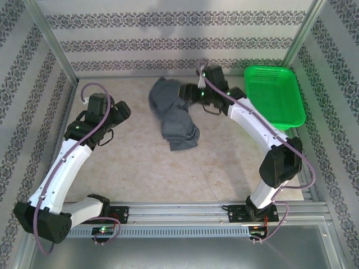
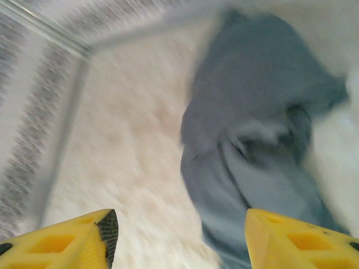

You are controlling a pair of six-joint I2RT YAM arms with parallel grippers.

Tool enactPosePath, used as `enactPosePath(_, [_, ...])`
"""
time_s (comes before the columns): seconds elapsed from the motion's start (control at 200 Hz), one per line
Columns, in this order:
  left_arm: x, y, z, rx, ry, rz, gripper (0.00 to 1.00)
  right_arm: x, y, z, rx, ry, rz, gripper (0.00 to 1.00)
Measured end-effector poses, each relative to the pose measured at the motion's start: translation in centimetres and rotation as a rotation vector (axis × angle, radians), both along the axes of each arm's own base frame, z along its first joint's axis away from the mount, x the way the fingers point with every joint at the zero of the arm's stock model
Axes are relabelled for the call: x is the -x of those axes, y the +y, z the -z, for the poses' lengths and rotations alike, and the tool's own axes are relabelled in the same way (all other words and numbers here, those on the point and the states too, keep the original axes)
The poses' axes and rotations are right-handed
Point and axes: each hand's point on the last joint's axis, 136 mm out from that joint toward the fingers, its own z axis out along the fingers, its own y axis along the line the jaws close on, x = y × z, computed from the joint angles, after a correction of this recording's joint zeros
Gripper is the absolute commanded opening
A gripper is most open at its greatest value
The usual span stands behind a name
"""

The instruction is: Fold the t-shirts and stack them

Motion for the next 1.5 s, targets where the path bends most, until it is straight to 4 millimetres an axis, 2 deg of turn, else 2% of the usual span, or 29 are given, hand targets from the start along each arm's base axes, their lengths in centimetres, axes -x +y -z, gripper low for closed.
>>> enactPosePath(0.075, [0.2,-0.5,1.4,0.018,0.036,0.022,0.82,2.2,-1.9,3.1,0.049,0.079,0.036,0.57])
enactPosePath(0.205, [-0.3,-2.4,5.5,0.081,0.145,0.075,0.78,5.2,-3.9,5.8,0.084,0.141,0.09,0.56])
enactPosePath(0.305, [-1.6,-4.4,8.8,0.155,0.228,0.108,0.72,7.3,-2.9,8.9,0.114,0.219,0.074,0.55])
enactPosePath(0.455, [-4.1,-7.1,12.6,0.273,0.292,0.138,0.67,9.8,-0.6,15.6,0.174,0.394,0.041,0.49])
enactPosePath(0.545, [-5.3,-8.2,14.5,0.318,0.325,0.146,0.66,10.3,-0.6,19.1,0.211,0.485,0.062,0.37])
enactPosePath(0.655, [-6.4,-8.9,15.6,0.349,0.347,0.148,0.66,10.8,-1.0,22.3,0.259,0.569,0.079,0.0])
enactPosePath(0.689, [-6.8,-9.1,15.7,0.356,0.347,0.15,0.66,10.8,-1.2,22.9,0.275,0.584,0.087,0.0])
enactPosePath(0.769, [-7.7,-9.6,15.2,0.368,0.328,0.161,0.66,10.3,-1.8,22.5,0.291,0.574,0.112,0.0])
enactPosePath(0.839, [-8.3,-9.8,14.4,0.373,0.308,0.168,0.66,10.4,-3.7,22.0,0.331,0.569,0.153,0.0])
enactPosePath(0.904, [-8.8,-9.8,13.6,0.374,0.288,0.171,0.67,11.0,-6.5,20.9,0.364,0.562,0.208,0.0])
enactPosePath(1.064, [-10.5,-10.2,12.7,0.366,0.259,0.183,0.66,13.6,-15.4,17.3,0.38,0.534,0.391,0.0])
enactPosePath(1.139, [-11.8,-10.4,12.8,0.345,0.252,0.198,0.59,14.5,-17.4,16.1,0.377,0.517,0.429,0.0])
enactPosePath(1.179, [-12.7,-10.6,12.9,0.328,0.249,0.209,0.54,14.7,-17.4,15.7,0.376,0.508,0.421,0.0])
enactPosePath(1.244, [-14.4,-10.9,13.2,0.285,0.241,0.236,0.5,14.7,-16.5,15.6,0.381,0.501,0.375,0.0])
enactPosePath(1.379, [-17.7,-11.6,14.6,0.149,0.238,0.295,0.49,14.2,-13.2,16.1,0.388,0.505,0.264,0.34])
enactPosePath(1.499, [-18.3,-12.5,17.0,0.028,0.267,0.37,0.58,14.0,-11.6,16.0,0.36,0.503,0.218,0.41])
